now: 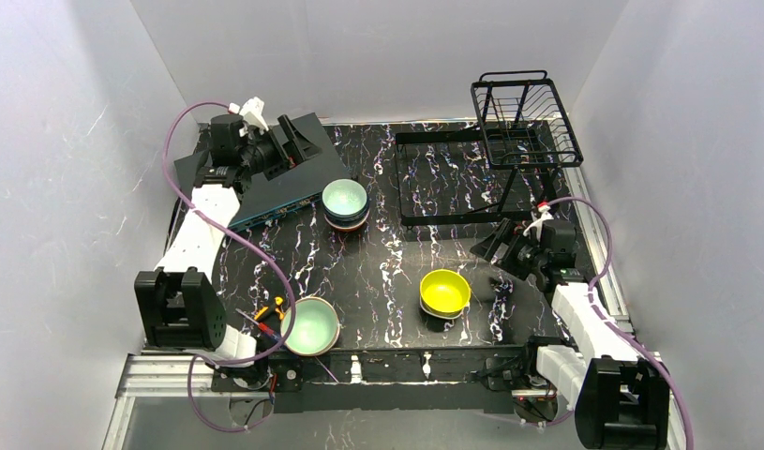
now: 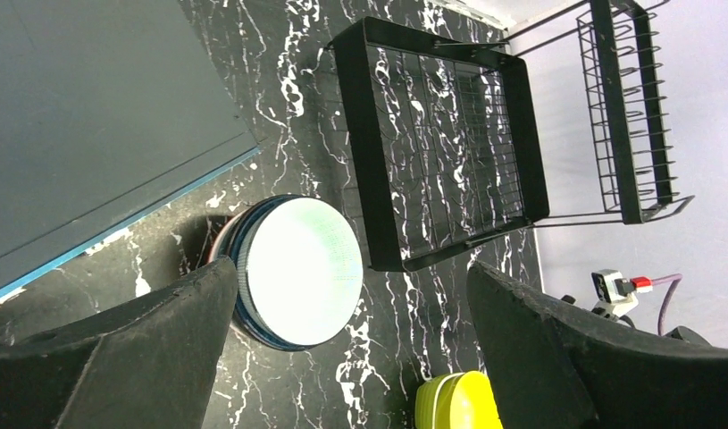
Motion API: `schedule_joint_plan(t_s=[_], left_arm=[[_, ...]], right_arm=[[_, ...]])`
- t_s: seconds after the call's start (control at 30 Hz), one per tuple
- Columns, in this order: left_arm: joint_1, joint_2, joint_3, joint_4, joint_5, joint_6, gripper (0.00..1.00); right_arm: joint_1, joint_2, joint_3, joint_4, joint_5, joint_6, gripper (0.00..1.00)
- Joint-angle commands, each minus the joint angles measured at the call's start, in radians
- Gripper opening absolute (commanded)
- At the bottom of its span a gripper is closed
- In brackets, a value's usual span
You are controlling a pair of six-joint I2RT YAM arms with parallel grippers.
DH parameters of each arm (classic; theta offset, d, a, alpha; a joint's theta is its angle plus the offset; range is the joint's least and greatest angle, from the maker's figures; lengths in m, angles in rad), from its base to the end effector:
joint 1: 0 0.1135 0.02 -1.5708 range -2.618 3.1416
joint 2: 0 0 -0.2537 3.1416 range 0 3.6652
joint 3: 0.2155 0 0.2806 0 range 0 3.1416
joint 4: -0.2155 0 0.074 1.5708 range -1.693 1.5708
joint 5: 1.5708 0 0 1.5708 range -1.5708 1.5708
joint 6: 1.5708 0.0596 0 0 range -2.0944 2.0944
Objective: Load the bowls into the dish rack
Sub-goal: Adjust the dish rack at the center of the board.
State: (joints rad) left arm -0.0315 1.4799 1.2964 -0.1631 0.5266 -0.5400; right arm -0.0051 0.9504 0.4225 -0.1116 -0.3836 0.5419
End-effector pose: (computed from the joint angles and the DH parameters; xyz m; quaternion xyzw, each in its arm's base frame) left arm 0.3943 -0.0424 0.3325 -0.0540 0.8024 -0.3608 0.4722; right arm 0.2434 0.0211 0.1565 0.1545 0.8677 0.2811 0.3798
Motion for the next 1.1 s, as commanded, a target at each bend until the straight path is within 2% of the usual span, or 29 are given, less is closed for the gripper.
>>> schedule_joint_plan(t_s=[0.0,0.37,0.73,1.07], left_arm=[[0.019,-0.08,-0.027,0.008,-0.02,0.027,0.98],[0.019,-0.183,-0.112,-0.027,-0.109,0.099,0.98],[0.015,-0.147,-0.085,-0.08,-0.129,0.137,0.98],[0.015,-0.115,-0.078,-0.087,-0.118,0.121,0.98]], right_arm=[[0.06,-0.001,-0.002,0.035,-0.068,-0.019,0.99],[0.533,0.138,0.203,0.043,0.242,-0.053,0.99],[0.897,0.392,0.498,-0.025,0.57,-0.282,0.99],[0.92,0.566,0.717,-0.087,0.792,-0.374,0.99]])
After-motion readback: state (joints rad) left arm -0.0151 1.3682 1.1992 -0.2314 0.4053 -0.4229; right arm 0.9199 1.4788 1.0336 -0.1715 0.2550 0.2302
